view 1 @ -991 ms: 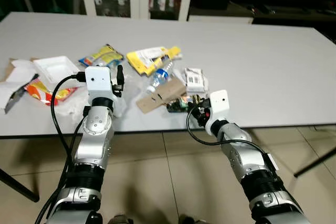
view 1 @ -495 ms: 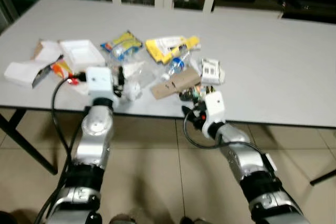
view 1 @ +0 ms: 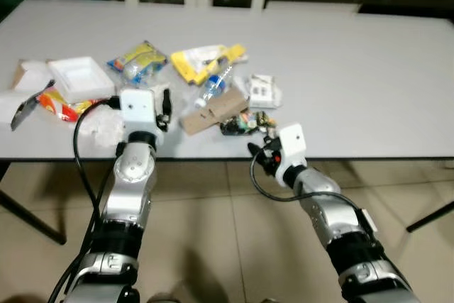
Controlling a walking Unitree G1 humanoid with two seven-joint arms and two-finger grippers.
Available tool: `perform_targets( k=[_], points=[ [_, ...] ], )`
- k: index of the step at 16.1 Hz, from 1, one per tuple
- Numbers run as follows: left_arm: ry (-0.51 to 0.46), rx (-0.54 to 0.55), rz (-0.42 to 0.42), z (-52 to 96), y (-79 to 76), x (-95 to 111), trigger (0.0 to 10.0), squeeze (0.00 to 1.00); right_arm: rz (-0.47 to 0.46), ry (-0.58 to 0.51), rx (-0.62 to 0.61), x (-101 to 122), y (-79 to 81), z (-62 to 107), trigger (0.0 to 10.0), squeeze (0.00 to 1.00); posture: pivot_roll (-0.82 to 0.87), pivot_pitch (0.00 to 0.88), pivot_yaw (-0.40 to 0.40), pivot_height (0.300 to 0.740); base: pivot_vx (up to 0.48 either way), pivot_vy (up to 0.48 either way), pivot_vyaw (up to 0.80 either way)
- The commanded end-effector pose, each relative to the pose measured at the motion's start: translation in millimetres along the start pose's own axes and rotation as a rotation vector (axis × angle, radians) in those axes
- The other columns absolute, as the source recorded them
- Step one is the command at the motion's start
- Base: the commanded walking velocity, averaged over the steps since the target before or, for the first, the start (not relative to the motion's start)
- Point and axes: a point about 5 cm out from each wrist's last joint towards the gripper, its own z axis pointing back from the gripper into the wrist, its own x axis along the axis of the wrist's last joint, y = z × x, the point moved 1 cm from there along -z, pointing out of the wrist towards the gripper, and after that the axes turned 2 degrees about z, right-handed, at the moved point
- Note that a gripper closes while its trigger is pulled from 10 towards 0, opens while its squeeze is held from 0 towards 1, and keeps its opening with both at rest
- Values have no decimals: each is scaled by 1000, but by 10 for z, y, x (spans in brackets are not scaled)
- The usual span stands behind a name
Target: Picking trash to rubbish bin
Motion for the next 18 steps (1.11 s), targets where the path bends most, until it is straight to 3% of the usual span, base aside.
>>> perform_targets(
  k=[1, 4, 6, 8, 10, 14, 18],
  points=[
    [7, -6, -3, -3, 1, 0, 10000, 0, 5, -38, -30, 92, -46, -3, 10000, 0, 39, 79, -66, 740, 0, 0, 0],
    [-8, -5, -9, -30, 22, 45, 10000, 0, -16, -166, -119, 366, -190, 3, 10000, 0, 40, 67, -63, 740, 0, 0, 0],
    [-41, 12, -5, -57, 69, 115, 10000, 0, -49, -354, -254, 777, -391, 60, 10000, 0, 40, 60, -62, 740, 0, 0, 0],
    [-42, 5, -8, -61, 66, 119, 10000, 0, -82, -449, -336, 997, -541, 121, 10000, 0, 41, 52, -60, 740, 0, 0, 0],
    [-37, 6, -10, -56, 66, 98, 10000, 0, -73, -476, -347, 1065, -570, 141, 10000, 0, 40, 45, -59, 740, 0, 0, 0],
    [-18, -8, -6, -49, 45, 58, 10000, 0, -87, -437, -317, 917, -467, 102, 10000, 0, 41, 50, -57, 740, 0, 0, 0],
    [-24, -9, 4, -43, 57, 66, 10000, 0, -93, -421, -312, 870, -457, 110, 10000, 0, 39, 55, -56, 740, 405, 0, 0]
  ],
)
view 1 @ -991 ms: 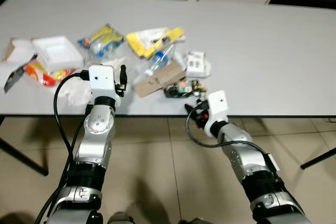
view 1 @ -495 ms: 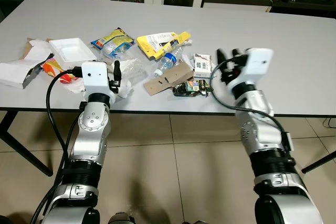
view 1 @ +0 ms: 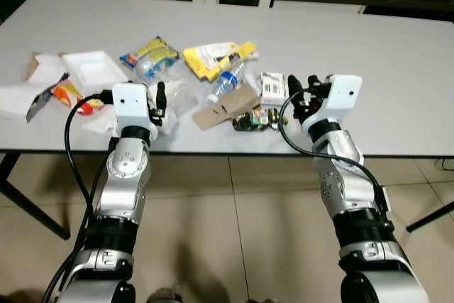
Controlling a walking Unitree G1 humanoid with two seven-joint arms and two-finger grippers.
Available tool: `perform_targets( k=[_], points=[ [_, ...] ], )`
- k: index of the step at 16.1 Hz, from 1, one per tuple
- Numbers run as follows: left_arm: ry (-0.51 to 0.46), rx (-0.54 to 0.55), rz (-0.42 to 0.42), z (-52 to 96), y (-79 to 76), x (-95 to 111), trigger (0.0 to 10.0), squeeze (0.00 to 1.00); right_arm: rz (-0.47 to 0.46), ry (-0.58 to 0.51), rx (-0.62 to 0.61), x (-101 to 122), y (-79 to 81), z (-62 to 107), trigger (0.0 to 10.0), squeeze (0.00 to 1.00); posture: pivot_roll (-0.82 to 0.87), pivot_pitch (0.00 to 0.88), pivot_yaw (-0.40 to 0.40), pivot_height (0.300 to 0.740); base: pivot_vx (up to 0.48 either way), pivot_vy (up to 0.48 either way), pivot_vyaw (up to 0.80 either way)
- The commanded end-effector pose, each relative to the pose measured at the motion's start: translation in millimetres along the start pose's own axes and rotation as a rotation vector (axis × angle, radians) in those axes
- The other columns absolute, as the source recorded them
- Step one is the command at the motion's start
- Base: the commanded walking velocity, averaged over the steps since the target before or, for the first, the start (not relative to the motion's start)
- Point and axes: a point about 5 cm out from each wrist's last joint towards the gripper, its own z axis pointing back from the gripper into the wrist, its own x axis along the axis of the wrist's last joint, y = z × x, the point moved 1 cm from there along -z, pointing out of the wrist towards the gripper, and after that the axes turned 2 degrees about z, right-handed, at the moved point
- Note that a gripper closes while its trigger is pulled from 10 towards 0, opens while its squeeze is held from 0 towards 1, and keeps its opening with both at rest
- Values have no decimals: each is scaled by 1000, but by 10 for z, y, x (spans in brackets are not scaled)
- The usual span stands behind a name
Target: Picking trash to rubbish bin
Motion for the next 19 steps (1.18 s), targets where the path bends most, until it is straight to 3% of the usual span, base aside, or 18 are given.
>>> perform_targets(
  k=[1, 14, 19],
  points=[
    [11, -13, 1, -2, -28, -13, 10000, 0, 5, 1, -9, 6, -45, 13, 10000, 0, 38, 63, -59, 740, 480, 0, 0],
    [-17, -16, -3, -27, -27, 80, 10000, 0, 1, 24, 6, -40, -9, 22, 10000, 0, 43, 78, -62, 740, 480, 0, 0],
    [-43, -28, -13, -37, -53, 132, 10000, 0, 1, 31, 8, -58, -10, 28, 10000, 0, 42, 78, -60, 740, 111, 0, 0]
  ],
)
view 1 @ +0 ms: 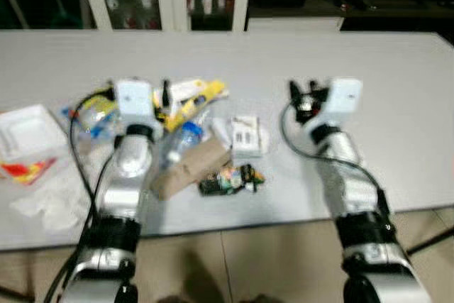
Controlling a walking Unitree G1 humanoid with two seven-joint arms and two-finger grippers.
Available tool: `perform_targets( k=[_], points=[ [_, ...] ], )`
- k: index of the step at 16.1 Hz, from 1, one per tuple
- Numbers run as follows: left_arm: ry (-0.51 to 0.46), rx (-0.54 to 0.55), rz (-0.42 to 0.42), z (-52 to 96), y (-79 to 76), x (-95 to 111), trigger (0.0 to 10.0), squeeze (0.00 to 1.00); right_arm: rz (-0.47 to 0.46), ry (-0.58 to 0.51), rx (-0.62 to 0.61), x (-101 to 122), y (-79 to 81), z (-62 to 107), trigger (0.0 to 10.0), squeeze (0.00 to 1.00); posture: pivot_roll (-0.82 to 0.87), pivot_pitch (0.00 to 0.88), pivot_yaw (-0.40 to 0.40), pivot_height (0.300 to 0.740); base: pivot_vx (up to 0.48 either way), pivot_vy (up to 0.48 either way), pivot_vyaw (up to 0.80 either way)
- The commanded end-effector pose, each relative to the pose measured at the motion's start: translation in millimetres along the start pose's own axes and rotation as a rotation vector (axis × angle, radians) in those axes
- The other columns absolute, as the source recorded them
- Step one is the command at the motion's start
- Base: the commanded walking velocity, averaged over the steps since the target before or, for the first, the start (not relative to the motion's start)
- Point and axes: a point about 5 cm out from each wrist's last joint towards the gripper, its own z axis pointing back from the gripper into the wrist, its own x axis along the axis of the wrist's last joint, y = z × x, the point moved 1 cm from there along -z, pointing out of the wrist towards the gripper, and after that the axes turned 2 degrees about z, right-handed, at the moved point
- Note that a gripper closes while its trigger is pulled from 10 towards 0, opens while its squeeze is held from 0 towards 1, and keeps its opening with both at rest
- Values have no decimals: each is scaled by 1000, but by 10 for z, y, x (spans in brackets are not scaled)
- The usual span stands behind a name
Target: Picking trash to rubbish bin
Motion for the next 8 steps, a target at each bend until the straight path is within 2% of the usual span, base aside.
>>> perform_targets(
  k=[1, 8],
  points=[
    [-21, 8, -19, -17, 51, 61, 10000, 0, -5, 14, 13, -27, 39, -1, 10000, 0, 41, 79, -60, 740, 0, 0, 0],
    [-18, 17, -24, -18, 59, 61, 10000, 0, 4, 50, 64, -80, 67, 25, 10000, 0, 37, 81, -63, 740, 0, 0, 0]
  ],
)
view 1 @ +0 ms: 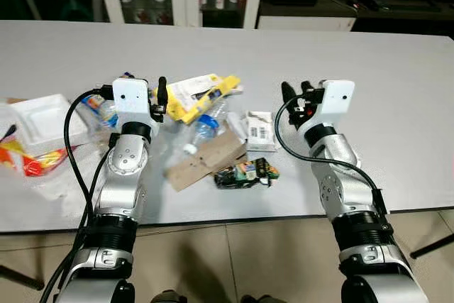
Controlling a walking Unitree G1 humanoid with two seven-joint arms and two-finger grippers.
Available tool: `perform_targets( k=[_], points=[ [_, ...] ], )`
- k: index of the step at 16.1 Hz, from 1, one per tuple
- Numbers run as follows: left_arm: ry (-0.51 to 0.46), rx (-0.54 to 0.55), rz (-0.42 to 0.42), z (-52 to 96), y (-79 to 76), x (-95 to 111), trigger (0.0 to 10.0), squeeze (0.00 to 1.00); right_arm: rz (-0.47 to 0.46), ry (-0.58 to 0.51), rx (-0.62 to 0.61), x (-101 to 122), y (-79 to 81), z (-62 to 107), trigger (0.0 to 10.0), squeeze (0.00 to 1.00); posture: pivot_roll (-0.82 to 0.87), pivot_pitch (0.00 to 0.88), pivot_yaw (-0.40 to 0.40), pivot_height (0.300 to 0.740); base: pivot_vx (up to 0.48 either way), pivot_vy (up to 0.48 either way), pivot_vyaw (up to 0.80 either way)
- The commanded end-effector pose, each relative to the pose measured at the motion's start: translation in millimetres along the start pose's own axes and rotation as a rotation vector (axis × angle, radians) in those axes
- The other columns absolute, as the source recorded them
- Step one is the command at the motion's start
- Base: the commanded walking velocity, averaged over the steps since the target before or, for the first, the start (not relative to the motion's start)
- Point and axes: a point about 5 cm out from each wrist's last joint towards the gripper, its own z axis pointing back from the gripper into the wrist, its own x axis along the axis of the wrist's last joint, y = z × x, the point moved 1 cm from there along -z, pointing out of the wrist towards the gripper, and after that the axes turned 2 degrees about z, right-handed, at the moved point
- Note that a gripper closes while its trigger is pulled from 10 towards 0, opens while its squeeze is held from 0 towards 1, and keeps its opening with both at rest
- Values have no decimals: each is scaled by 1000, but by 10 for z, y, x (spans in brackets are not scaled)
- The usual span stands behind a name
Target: Picking trash to rubbish bin
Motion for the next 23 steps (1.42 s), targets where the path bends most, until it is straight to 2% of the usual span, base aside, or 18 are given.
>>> perform_targets(
  k=[1, 3, 5, 6, 7, 8, 10, 11, 12, 13, 14, 17, 23],
  points=[
    [-13, -4, -10, -13, -19, 44, 10000, 0, 25, 37, 46, -42, 2, 30, 10000, 0, 36, 82, -64, 740, 0, 0, 0],
    [-12, -3, -11, -10, -15, 40, 10000, 0, 59, 53, 99, -58, 32, 56, 10000, 0, 34, 81, -66, 740, 0, 0, 0],
    [-11, -4, -11, -5, -15, 34, 10000, 0, 80, 69, 120, -67, -10, 93, 10000, 0, 30, 82, -68, 740, 0, 0, 0],
    [-11, -8, -11, -1, -24, 30, 10000, 0, 86, 73, 120, -63, -51, 112, 10000, 800, 26, 81, -68, 740, 0, 0, 0],
    [-10, -21, -9, 7, -48, 23, 10000, 0, 91, 89, 140, -64, -118, 151, 10000, 1000, 24, 80, -68, 740, 0, 0, 0],
    [-10, -26, -9, 7, -58, 24, 10000, 0, 106, 95, 163, -58, -130, 165, 10000, 1000, 23, 80, -69, 740, 0, 0, 0],
    [-10, -43, -14, 11, -89, 19, 10000, 0, 156, 113, 300, -23, -114, 228, 10000, 1000, 19, 77, -70, 740, 0, 0, 0],
    [-9, -44, -12, 12, -93, 15, 10000, 0, 164, 113, 318, -7, -119, 238, 10000, 1000, 19, 77, -70, 740, 0, 0, 0],
    [-7, -54, -6, 19, -116, 5, 10000, 0, 207, 125, 378, 26, -142, 263, 10000, 557, 15, 71, -71, 740, 0, 0, 0],
    [-6, -57, -5, 21, -123, 3, 10000, 0, 223, 129, 411, 44, -145, 276, 10000, 0, 15, 71, -71, 740, 0, 0, 0],
    [-4, -60, -5, 23, -130, -1, 10000, 0, 228, 133, 454, 55, -125, 295, 10000, 0, 15, 71, -71, 740, 0, 0, 0],
    [-2, -88, -10, 31, -181, -12, 10000, 0, 240, 201, 728, 7, 34, 478, 10000, 0, 9, 62, -72, 740, 0, 0, 0],
    [-4, -96, -3, 40, -199, -12, 10000, 0, 156, 277, 968, -92, 229, 689, 10000, 0, 12, 65, -79, 740, 0, 0, 0]
  ],
)
